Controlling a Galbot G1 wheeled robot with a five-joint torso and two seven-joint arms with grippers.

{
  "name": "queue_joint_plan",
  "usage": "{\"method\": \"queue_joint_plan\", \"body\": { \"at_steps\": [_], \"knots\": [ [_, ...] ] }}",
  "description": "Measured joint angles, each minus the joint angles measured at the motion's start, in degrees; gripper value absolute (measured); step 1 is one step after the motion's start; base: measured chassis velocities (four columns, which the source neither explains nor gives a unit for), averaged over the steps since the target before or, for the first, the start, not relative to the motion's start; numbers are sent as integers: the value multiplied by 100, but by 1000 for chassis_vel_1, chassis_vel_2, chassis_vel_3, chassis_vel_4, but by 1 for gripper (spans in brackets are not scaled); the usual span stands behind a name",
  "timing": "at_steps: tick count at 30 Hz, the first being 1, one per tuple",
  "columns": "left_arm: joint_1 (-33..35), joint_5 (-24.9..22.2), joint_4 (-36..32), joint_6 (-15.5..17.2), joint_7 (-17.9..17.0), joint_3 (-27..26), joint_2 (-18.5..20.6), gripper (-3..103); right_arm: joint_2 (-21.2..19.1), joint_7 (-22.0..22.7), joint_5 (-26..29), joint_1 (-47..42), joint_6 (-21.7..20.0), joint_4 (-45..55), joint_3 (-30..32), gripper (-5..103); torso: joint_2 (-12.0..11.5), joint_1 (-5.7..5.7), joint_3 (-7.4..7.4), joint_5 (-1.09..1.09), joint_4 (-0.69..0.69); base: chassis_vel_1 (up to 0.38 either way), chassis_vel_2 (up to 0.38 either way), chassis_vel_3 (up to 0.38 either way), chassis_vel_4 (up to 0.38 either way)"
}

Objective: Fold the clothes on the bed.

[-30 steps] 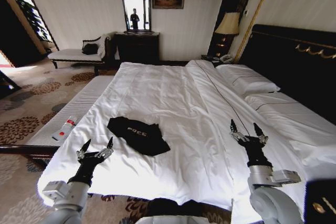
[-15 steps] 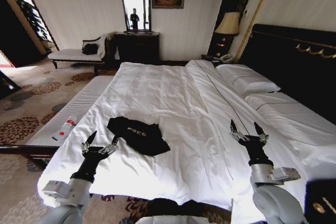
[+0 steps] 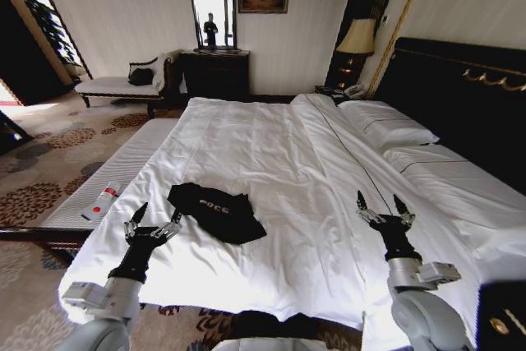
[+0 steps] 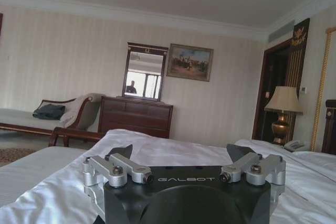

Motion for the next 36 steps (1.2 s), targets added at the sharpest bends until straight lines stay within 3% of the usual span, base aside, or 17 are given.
{"method": "queue_joint_plan", "body": {
  "at_steps": [15,23,36],
  "knots": [
    [-72,152,0,82,-38,6,9,100,14,-7,5,-24,10,18,64,100,0,0,0,0,1,0,0,0,0],
    [-684,-469,36,317,-165,-486,518,100,-2,-7,8,-65,13,83,59,100,0,0,0,1,-1,0,0,0,0],
    [-734,-742,5,394,-158,-416,922,100,-16,-7,19,-129,18,98,80,100,0,0,0,-1,0,67,70,-72,-62]
  ]
}}
